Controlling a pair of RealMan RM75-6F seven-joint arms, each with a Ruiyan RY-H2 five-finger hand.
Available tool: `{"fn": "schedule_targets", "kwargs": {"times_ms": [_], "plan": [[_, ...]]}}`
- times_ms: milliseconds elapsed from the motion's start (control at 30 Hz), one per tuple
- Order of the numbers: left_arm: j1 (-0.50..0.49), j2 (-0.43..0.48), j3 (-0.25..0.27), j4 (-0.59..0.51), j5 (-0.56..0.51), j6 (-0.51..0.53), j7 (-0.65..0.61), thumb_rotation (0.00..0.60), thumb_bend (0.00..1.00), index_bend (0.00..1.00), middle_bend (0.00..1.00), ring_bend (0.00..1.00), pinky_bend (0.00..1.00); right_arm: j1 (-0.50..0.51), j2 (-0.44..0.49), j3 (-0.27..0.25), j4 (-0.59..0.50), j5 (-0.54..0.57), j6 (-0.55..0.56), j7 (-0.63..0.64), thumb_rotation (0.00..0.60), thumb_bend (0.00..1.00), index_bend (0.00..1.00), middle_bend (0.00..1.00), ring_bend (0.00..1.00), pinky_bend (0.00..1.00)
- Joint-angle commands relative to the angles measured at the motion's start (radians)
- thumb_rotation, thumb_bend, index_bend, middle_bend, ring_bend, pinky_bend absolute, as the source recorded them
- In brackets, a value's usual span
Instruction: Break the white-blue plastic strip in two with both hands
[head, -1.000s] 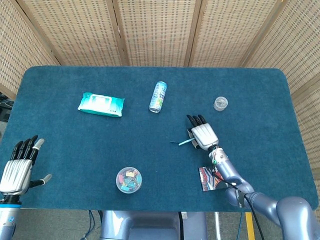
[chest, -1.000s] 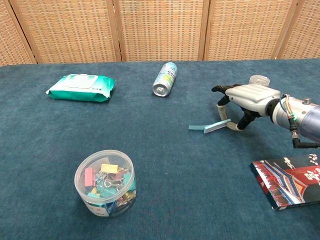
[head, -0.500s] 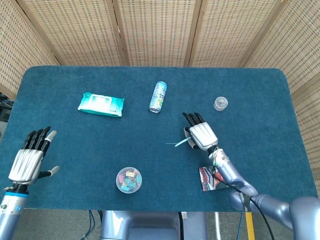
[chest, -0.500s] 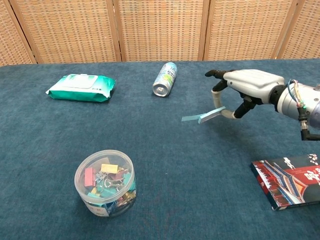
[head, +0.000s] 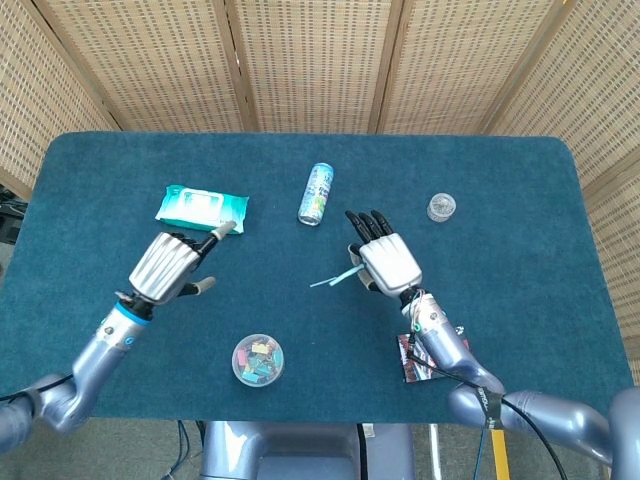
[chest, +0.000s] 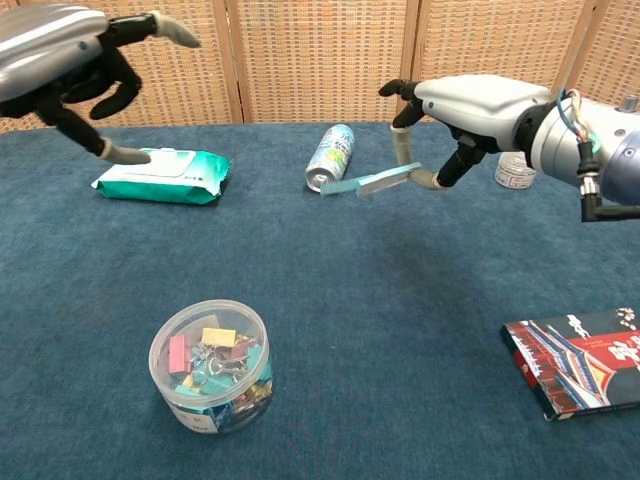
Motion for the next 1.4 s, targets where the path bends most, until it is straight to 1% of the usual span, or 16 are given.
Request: {"fn": "schedule_targets", "kwargs": {"times_ms": [33, 100, 233, 433, 500, 600, 667, 967, 1133, 1400], "plan": [[-0.089, -0.119, -0.023, 0.1, 0.019, -0.015, -0.049, 0.6, 0.0, 0.28, 0.99, 1.0, 0.98, 0.028, -0.009, 0.027, -0.046, 0.083, 0.016, -0.079, 0.6, 0.49, 0.62, 0.0, 0.0, 0.0], [-0.114, -0.161, -0.031, 0.116, -0.012, -0.042, -0.056, 0.6, 0.0, 0.33, 1.0, 1.0, 0.98, 0.037, -0.015, 0.032, -0.057, 0.118, 0.024, -0.109, 0.6, 0.5, 0.62, 0.0, 0.0, 0.0], [-0.146, -0.211, -0.04, 0.129, -0.062, -0.083, -0.05, 0.6, 0.0, 0.38, 1.0, 1.0, 0.98, 0.051, -0.023, 0.041, -0.074, 0.168, 0.043, -0.148, 0.6, 0.52, 0.62, 0.0, 0.0, 0.0], [-0.18, -0.256, -0.049, 0.142, -0.112, -0.123, 0.009, 0.6, 0.0, 0.39, 1.0, 1.0, 0.98, 0.067, -0.024, 0.049, -0.095, 0.218, 0.063, -0.183, 0.6, 0.52, 0.62, 0.0, 0.0, 0.0], [-0.186, -0.266, -0.054, 0.137, -0.135, -0.133, 0.022, 0.6, 0.03, 0.4, 1.0, 1.0, 0.98, 0.071, -0.023, 0.049, -0.104, 0.23, 0.068, -0.191, 0.6, 0.52, 0.62, 0.0, 0.0, 0.0], [-0.193, -0.285, -0.061, 0.126, -0.17, -0.148, 0.019, 0.6, 0.12, 0.45, 1.0, 1.0, 0.98, 0.076, -0.023, 0.047, -0.114, 0.242, 0.076, -0.197, 0.6, 0.52, 0.62, 0.0, 0.0, 0.0], [-0.202, -0.301, -0.067, 0.125, -0.193, -0.155, 0.023, 0.6, 0.15, 0.47, 1.0, 1.0, 0.98, 0.078, -0.023, 0.043, -0.121, 0.249, 0.082, -0.199, 0.6, 0.52, 0.62, 0.01, 0.0, 0.0], [-0.226, -0.358, -0.075, 0.14, -0.25, -0.156, 0.055, 0.6, 0.21, 0.49, 1.0, 1.0, 0.98, 0.083, -0.023, 0.026, -0.137, 0.257, 0.102, -0.198, 0.6, 0.54, 0.62, 0.01, 0.0, 0.0], [-0.23, -0.376, -0.076, 0.149, -0.252, -0.124, 0.046, 0.6, 0.25, 0.5, 1.0, 1.0, 0.98, 0.085, -0.015, 0.019, -0.144, 0.259, 0.112, -0.196, 0.6, 0.54, 0.62, 0.01, 0.0, 0.0], [-0.237, -0.389, -0.07, 0.157, -0.263, -0.113, 0.037, 0.6, 0.32, 0.52, 1.0, 1.0, 0.98, 0.088, -0.007, 0.01, -0.152, 0.265, 0.12, -0.195, 0.6, 0.54, 0.62, 0.01, 0.0, 0.0]]}}
